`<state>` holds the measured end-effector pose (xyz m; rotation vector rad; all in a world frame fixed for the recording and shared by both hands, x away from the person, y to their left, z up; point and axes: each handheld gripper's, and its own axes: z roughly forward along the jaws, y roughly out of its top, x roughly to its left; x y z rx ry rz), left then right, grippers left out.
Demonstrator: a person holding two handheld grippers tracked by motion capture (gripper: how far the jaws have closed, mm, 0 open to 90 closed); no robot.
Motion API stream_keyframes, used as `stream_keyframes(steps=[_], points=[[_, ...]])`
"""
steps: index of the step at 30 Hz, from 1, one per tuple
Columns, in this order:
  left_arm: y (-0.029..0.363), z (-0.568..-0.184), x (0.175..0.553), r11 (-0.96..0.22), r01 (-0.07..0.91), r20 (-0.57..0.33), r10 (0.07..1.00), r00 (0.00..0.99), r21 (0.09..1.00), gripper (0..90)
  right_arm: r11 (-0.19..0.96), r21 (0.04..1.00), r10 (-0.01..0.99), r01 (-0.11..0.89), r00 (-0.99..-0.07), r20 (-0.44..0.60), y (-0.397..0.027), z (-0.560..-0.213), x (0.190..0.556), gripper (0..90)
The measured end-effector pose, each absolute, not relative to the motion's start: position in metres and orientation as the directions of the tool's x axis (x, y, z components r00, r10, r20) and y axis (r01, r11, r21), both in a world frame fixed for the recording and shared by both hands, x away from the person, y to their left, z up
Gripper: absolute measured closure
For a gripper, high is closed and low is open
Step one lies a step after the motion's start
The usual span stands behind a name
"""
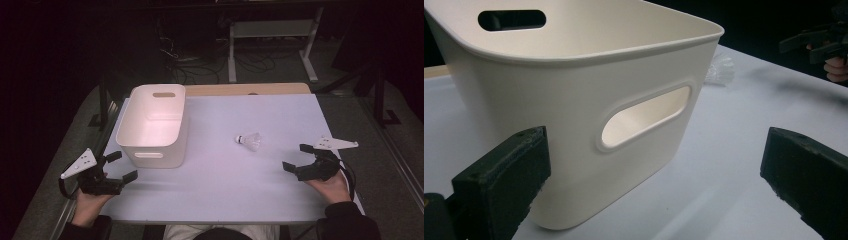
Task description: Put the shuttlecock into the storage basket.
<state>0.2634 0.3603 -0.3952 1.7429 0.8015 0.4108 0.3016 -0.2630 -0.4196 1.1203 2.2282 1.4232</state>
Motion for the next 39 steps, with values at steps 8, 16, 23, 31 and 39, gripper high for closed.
stream_keyframes(steps=[8, 16, 23, 31, 39], points=[[0.3602, -0.3952, 0.2632, -0.149, 0.307, -0.121, 0.695, 0.709, 0.94, 0.0, 0.221, 0.86, 0.726, 0.461, -0.666, 0.17, -0.2627, -0.4194, 0.3014, 0.0], [0.3602, -0.3953, 0.2633, -0.152, 0.308, -0.12, 0.694, 0.71, 0.939, 0.0, 0.221, 0.859, 0.727, 0.461, -0.666, 0.17, -0.2627, -0.4195, 0.3014, 0.0], [0.3602, -0.3953, 0.2633, -0.151, 0.307, -0.12, 0.694, 0.71, 0.94, 0.0, 0.223, 0.859, 0.728, 0.461, -0.665, 0.168, -0.2625, -0.4195, 0.3015, 0.0], [0.3602, -0.3952, 0.2633, -0.151, 0.307, -0.12, 0.695, 0.709, 0.94, 0.0, 0.221, 0.859, 0.731, 0.461, -0.661, 0.167, -0.2628, -0.4183, 0.3012, 0.0], [0.3598, -0.3955, 0.2637, -0.155, 0.309, -0.118, 0.696, 0.709, 0.939, 0.0, 0.239, 0.857, 0.736, 0.457, -0.661, 0.147, -0.2608, -0.4137, 0.3015, 0.0]])
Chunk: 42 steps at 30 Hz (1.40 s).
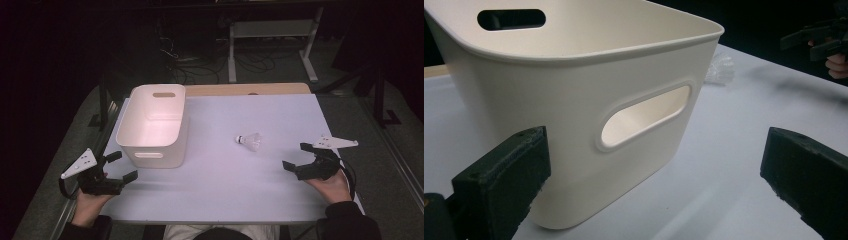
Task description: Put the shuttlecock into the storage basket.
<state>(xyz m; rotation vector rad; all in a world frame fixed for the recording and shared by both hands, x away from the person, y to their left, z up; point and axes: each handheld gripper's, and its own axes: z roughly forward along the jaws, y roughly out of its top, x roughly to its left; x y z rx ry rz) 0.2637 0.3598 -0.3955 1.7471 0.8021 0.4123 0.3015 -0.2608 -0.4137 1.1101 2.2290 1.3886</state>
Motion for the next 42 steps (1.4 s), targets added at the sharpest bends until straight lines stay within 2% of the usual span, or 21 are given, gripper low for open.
stream_keyframes(steps=[42], points=[[0.359, -0.396, 0.263, -0.154, 0.311, -0.12, 0.697, 0.707, 0.938, 0.0, 0.362, 0.808, 0.684, 0.464, -0.721, 0.107, -0.238, -0.376, 0.329, 0.0]])
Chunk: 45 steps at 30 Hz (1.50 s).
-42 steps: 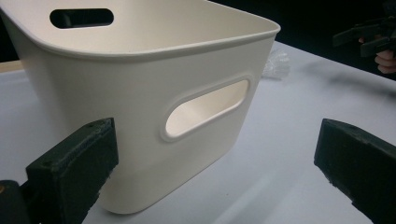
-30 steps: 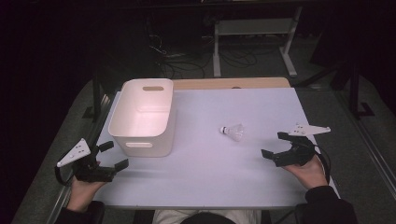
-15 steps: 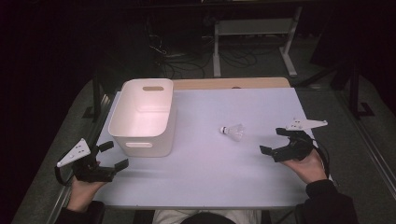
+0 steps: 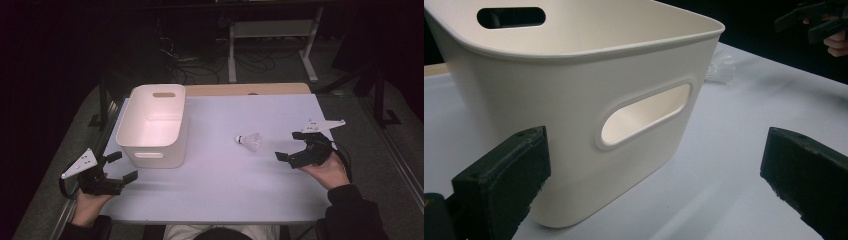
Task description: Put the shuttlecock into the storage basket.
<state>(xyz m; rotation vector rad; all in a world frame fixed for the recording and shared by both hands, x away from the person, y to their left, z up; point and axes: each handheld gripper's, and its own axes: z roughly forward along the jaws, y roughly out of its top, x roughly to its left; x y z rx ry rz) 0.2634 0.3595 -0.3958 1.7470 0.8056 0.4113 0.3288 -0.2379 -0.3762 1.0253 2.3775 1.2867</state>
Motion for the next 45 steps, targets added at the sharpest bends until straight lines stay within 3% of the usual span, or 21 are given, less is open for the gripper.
stream_keyframes(steps=[45], points=[[0.36, -0.396, 0.263, -0.151, 0.312, -0.122, 0.697, 0.707, 0.938, 0.0, 0.461, 0.752, 0.643, 0.471, -0.762, 0.084, -0.21, -0.355, 0.382, 0.0]])
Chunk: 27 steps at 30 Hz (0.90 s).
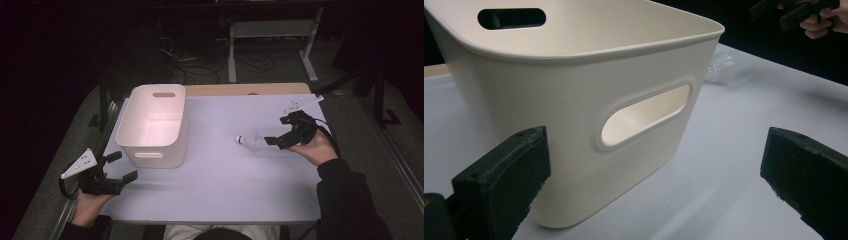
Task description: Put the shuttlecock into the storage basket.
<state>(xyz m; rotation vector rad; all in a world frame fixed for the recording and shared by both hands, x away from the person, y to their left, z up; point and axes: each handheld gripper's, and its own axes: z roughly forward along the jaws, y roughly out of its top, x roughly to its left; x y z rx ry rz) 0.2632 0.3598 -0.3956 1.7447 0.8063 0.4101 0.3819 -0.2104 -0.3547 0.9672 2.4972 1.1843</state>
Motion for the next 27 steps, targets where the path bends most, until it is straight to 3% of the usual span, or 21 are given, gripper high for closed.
stream_keyframes(steps=[27], points=[[0.36, -0.396, 0.263, -0.152, 0.31, -0.121, 0.696, 0.708, 0.939, 0.0, 0.517, 0.712, 0.619, 0.476, -0.782, 0.073, -0.193, -0.361, 0.409, 0.0]])
